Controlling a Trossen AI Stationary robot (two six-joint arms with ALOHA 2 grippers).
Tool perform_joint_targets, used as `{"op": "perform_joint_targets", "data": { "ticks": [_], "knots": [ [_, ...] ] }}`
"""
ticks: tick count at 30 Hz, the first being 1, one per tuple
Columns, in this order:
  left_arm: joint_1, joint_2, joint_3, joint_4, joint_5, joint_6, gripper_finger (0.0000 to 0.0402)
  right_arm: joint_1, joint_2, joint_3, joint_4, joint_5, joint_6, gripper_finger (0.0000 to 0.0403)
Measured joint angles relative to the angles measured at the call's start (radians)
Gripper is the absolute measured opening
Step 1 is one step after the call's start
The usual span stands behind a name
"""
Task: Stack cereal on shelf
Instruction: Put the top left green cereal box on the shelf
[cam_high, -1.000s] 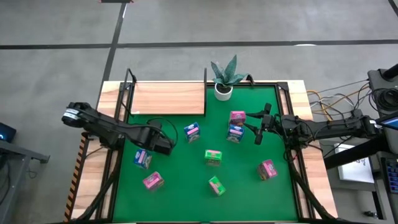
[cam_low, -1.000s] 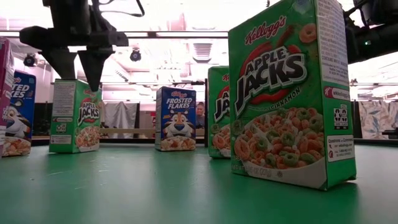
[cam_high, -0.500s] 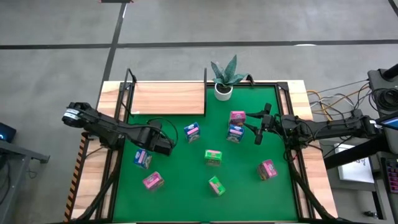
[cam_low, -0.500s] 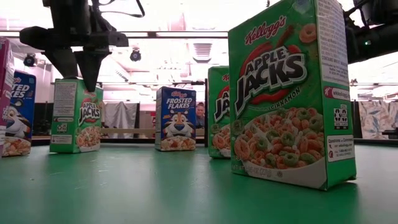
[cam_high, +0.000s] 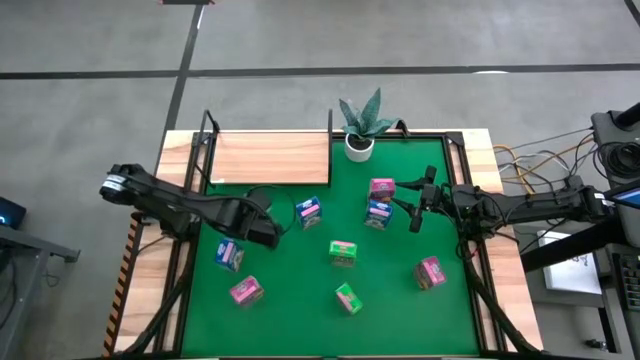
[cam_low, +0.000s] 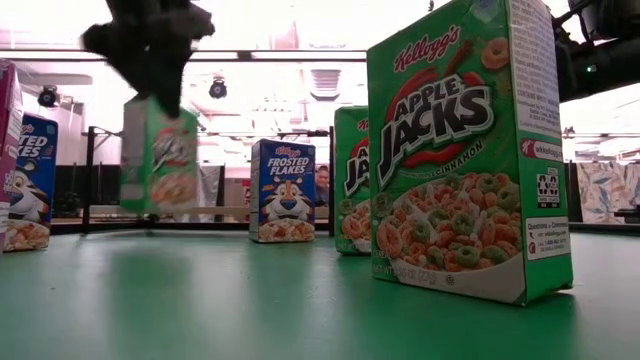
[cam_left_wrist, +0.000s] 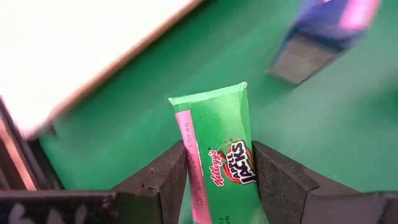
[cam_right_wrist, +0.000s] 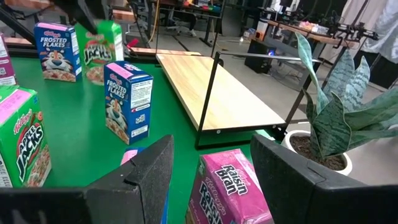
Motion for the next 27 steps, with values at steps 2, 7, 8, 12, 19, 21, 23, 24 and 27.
{"op": "perform_joint_targets", "data": {
  "ticks": [2, 7, 8, 12, 19, 21, 23, 24, 27],
  "knots": [
    [0.006, 0.0, 0.05, 0.0, -0.027, 0.15, 0.0155, 0.0, 0.0, 0.0, 0.0, 0.0, 0.008, 0.0206],
    [0.054, -0.002, 0.156, -0.001, -0.036, 0.564, 0.0155, 0.0, 0.0, 0.0, -0.009, -0.022, 0.057, 0.0206],
    [0.066, -0.004, 0.17, -0.003, -0.032, 0.668, 0.0155, 0.0, 0.0, 0.0, -0.009, -0.037, 0.064, 0.0206],
    [0.135, -0.013, 0.195, 0.0, -0.028, 1.056, 0.0155, 0.0, 0.0, 0.0, -0.009, -0.079, 0.09, 0.0206],
    [0.426, -0.052, 0.173, 0.063, 0.019, 1.443, 0.0155, 0.0, 0.0, -0.001, -0.007, -0.079, 0.094, 0.0206],
    [0.525, -0.056, 0.173, 0.1, 0.087, 1.546, 0.0155, 0.0, 0.0, -0.001, -0.005, -0.079, 0.107, 0.0206],
    [0.628, -0.056, 0.173, 0.138, 0.175, 1.656, 0.0155, 0.0, 0.0, -0.002, 0.0, -0.079, 0.121, 0.0206],
    [0.681, -0.056, 0.173, 0.156, 0.214, 1.702, 0.0155, 0.0, 0.0, -0.002, 0.001, -0.079, 0.133, 0.0206],
    [0.828, -0.056, 0.173, 0.204, 0.311, 1.823, 0.0155, 0.0, 0.0, -0.002, 0.0, -0.079, 0.153, 0.0206]
  ]
}}
